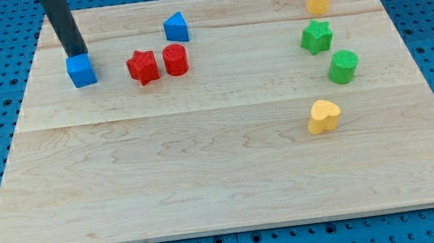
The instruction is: Push the blue triangle closer to the red circle
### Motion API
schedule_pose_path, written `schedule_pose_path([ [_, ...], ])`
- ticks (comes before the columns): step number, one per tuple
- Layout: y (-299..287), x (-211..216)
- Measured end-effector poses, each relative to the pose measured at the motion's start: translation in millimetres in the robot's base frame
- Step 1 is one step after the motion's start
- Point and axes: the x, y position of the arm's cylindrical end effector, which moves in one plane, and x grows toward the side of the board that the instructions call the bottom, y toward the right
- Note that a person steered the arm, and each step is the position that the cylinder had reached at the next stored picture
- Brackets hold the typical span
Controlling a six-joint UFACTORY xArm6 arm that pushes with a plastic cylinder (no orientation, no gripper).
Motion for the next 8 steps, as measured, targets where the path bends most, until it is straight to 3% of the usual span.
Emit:
schedule_pose_path([
  [2, 13, 30],
  [3, 20, 3],
  [4, 97, -19],
  [5, 97, -30],
  [7, 197, -37],
  [8, 206, -68],
])
